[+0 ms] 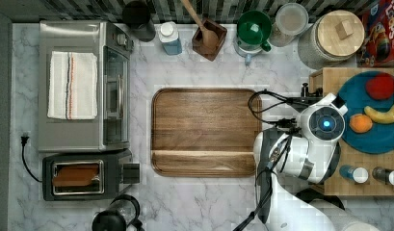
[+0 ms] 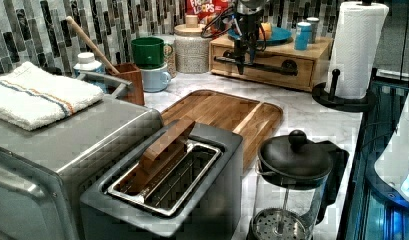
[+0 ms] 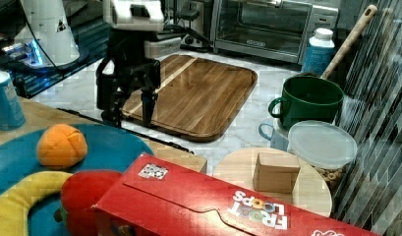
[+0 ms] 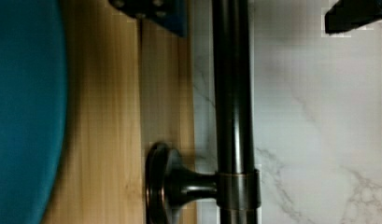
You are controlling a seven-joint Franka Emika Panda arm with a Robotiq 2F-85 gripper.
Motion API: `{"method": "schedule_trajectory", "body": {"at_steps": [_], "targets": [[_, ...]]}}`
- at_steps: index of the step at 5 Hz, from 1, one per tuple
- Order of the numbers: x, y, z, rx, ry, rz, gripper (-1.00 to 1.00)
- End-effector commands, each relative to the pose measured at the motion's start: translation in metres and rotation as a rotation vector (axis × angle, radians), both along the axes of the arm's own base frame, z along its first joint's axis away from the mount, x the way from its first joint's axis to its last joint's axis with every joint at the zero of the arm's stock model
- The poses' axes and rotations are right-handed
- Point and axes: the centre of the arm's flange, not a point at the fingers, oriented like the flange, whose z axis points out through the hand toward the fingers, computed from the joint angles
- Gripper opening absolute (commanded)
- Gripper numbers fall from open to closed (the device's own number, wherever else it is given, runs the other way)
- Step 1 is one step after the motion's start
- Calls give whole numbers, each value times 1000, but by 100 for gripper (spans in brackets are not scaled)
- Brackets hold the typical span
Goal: Open the drawer.
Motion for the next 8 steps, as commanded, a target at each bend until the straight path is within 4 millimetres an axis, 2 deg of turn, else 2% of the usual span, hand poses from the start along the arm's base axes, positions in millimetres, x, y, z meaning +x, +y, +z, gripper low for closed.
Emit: {"method": "schedule_trajectory", "body": {"at_steps": [1, 2, 3, 5, 7, 8], "targets": [[17, 30, -1, 48, -72, -55, 100], [19, 37, -6, 61, -63, -56, 100], [16, 51, -4, 75, -43, -42, 100], [11, 99, -10, 68, -94, 43, 100], [27, 153, -24, 112, -90, 20, 100], [36, 169, -35, 165, -78, 59, 100]]}}
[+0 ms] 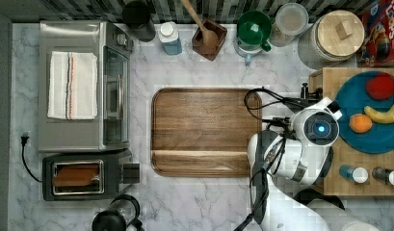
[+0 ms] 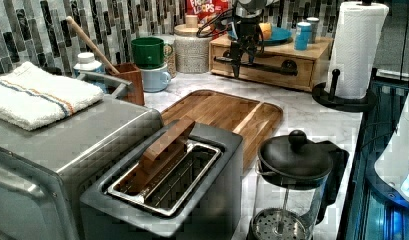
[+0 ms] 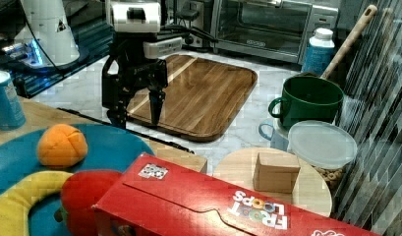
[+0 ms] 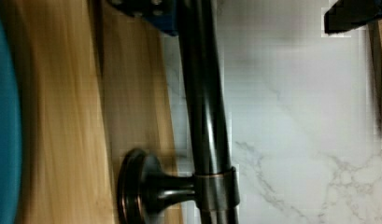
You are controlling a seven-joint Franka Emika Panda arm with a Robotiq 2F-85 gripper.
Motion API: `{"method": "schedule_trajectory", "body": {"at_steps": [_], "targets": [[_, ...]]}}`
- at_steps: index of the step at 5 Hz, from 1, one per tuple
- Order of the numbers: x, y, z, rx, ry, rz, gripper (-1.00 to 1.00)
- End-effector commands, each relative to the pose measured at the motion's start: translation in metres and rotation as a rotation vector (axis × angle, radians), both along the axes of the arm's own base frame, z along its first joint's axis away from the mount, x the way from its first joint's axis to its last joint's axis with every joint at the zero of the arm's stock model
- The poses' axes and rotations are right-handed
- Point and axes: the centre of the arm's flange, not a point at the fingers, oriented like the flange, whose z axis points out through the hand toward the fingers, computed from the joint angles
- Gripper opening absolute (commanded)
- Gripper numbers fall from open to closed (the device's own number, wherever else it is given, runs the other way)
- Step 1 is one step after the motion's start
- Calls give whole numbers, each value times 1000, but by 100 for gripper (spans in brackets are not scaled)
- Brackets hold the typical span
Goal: Open the drawer.
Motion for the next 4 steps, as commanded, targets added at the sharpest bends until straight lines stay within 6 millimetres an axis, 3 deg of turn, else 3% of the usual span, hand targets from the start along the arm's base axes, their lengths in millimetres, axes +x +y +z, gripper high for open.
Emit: {"method": "schedule_trajectory", "body": {"at_steps": [1, 4], "targets": [[40, 177, -35, 124, -38, 127, 100], [26, 260, -25, 143, -30, 66, 100]]}}
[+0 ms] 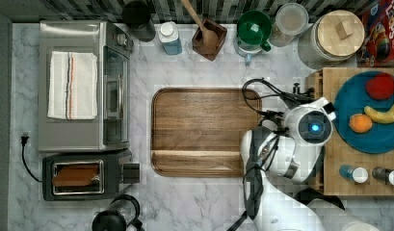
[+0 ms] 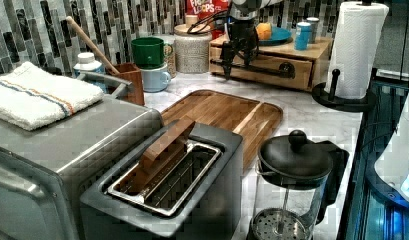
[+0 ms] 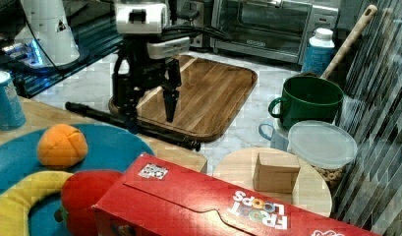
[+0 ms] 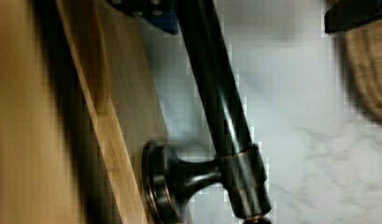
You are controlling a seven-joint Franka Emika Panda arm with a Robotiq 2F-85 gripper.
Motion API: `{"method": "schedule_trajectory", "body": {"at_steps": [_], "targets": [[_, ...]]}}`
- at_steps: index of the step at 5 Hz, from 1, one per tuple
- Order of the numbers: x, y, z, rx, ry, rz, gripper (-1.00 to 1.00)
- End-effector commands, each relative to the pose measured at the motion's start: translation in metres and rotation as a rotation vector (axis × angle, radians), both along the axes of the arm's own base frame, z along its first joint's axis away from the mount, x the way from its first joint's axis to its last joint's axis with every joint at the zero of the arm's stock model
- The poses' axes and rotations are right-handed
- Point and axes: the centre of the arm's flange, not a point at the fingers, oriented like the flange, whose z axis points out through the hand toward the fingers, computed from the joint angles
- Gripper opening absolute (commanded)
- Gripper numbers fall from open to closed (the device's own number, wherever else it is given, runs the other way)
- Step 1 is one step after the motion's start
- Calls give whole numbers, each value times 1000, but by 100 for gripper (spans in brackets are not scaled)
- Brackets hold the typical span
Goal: Open the drawer.
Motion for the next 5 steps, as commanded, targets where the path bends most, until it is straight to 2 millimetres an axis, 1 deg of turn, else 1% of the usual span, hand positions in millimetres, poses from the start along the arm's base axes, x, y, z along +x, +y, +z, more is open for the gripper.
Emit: {"method": "schedule_trajectory", "body": {"at_steps": [1, 2, 3, 5], "targets": [[8, 252, -11, 101, 37, 162, 100], [4, 260, -3, 120, 73, 131, 100], [2, 263, 2, 104, 64, 92, 100], [3, 263, 2, 104, 64, 92, 100]]}}
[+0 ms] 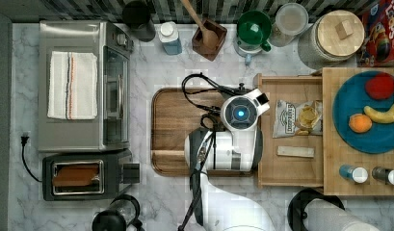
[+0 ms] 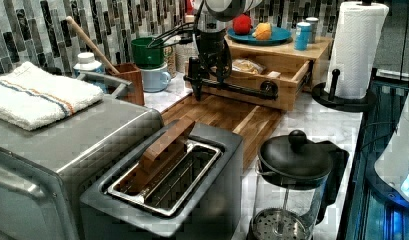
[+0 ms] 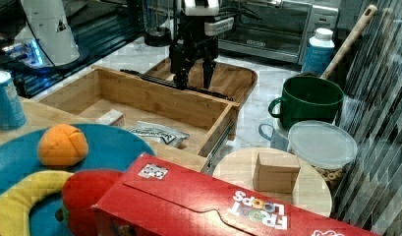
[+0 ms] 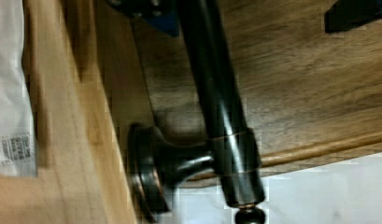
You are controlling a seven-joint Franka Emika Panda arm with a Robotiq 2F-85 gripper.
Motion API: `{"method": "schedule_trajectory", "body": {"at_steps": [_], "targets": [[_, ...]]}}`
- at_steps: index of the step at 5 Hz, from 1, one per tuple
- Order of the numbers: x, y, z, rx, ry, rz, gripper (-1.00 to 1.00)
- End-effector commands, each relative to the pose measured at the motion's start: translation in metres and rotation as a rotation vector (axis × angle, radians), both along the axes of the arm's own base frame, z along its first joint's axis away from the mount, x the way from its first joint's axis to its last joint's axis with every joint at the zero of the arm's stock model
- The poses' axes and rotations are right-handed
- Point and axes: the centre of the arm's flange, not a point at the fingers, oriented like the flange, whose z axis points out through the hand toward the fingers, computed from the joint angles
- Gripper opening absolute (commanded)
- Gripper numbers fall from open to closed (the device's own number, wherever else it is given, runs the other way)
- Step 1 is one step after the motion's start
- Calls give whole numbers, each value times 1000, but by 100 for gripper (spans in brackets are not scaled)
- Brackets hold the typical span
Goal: Open the drawer.
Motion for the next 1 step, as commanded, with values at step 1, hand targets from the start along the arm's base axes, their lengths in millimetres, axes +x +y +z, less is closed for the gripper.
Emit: {"method": "schedule_trajectory", "body": {"at_steps": [1], "targets": [[-16, 104, 8, 40, 7, 73, 100]]}}
